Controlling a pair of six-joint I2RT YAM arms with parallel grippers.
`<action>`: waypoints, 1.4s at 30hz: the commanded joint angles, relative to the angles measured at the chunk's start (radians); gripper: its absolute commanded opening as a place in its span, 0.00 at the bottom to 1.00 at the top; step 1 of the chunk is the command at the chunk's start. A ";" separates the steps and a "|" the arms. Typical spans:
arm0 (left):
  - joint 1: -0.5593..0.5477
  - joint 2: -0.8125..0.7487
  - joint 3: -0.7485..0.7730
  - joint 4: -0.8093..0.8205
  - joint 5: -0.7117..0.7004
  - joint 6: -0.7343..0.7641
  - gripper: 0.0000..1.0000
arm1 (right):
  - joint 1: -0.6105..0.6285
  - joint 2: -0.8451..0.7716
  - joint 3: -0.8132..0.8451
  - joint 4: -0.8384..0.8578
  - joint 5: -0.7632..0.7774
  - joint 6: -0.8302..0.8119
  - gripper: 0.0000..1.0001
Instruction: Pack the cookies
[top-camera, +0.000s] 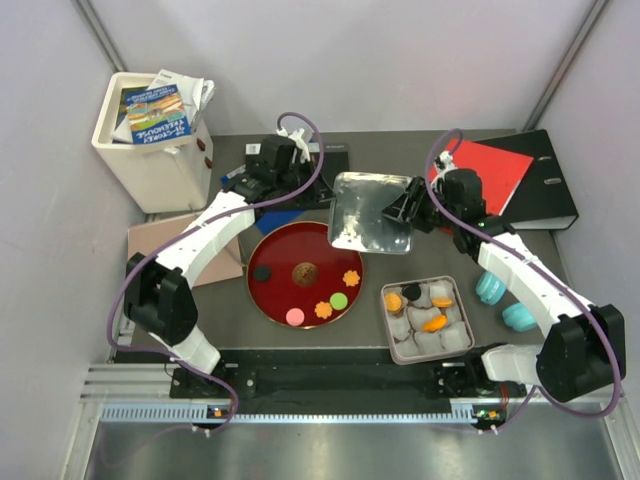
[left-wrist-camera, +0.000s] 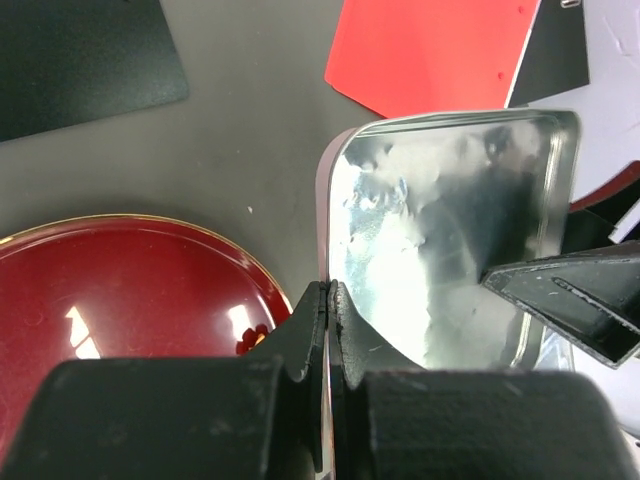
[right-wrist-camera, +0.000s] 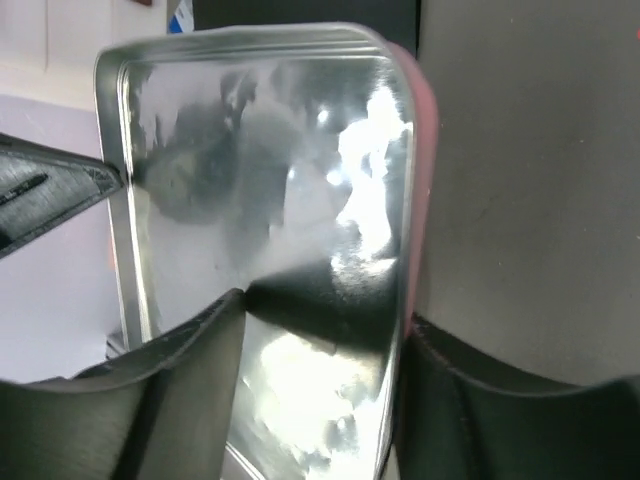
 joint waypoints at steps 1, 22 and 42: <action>0.002 -0.038 0.014 0.079 0.031 -0.012 0.00 | -0.007 -0.026 -0.007 0.054 -0.018 -0.006 0.45; 0.128 -0.090 -0.095 0.063 0.035 -0.148 0.61 | 0.111 -0.167 0.203 -0.087 0.219 -0.387 0.00; 0.184 -0.147 -0.055 -0.014 0.076 -0.367 0.99 | 0.690 0.000 -0.208 0.958 1.256 -1.753 0.00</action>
